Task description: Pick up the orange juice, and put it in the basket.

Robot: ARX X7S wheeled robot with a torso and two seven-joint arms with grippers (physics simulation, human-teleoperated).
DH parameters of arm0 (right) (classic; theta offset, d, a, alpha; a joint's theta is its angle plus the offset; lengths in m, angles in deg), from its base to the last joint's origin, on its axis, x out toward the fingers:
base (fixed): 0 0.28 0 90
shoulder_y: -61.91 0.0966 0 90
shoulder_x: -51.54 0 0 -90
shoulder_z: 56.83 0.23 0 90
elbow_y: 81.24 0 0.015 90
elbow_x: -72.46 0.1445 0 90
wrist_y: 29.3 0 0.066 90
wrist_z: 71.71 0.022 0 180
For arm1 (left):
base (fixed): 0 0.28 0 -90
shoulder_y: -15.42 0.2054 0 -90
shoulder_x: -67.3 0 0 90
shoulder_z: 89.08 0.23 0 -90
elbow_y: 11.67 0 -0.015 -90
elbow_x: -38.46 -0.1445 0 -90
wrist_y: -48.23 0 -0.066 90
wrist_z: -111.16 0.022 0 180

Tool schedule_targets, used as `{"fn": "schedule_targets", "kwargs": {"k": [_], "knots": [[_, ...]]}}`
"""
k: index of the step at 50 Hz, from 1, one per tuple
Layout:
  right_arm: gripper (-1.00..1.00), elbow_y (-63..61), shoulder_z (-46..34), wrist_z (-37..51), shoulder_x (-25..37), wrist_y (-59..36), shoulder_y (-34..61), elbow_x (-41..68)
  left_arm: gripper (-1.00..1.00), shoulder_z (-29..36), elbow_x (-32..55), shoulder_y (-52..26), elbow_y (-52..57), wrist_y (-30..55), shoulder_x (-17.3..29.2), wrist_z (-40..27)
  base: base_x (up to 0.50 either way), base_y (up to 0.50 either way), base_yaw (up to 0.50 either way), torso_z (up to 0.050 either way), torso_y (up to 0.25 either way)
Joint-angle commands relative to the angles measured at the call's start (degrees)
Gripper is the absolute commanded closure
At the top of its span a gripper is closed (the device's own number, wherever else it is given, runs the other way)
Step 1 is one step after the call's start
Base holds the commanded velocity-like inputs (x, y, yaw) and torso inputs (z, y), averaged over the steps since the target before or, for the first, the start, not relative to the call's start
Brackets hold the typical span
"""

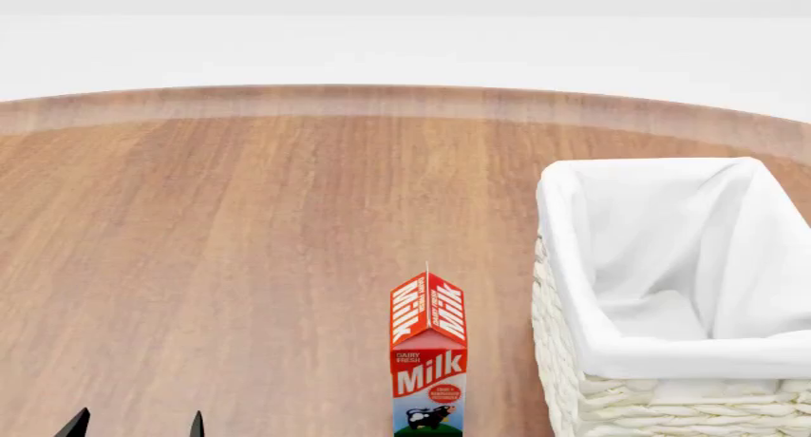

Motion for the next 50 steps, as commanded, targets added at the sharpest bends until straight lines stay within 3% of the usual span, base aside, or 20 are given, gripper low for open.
{"fn": "schedule_targets", "kwargs": {"k": [1,50], "knots": [[-1.0,2.15,-0.61,0.21,-0.41,-0.57,2.13,0.21,-1.0,0.29,0.23,-0.06,-0.03,-0.08,0.23,-0.27,0.0,0.0,0.0,0.0,0.0],[-1.0,9.53,-2.57,1.3,-1.95,-0.53,8.0,1.79,-1.0,1.45,1.12,-0.31,-0.14,-0.41,1.11,-1.31,0.0,0.0,0.0,0.0,0.0]]}}
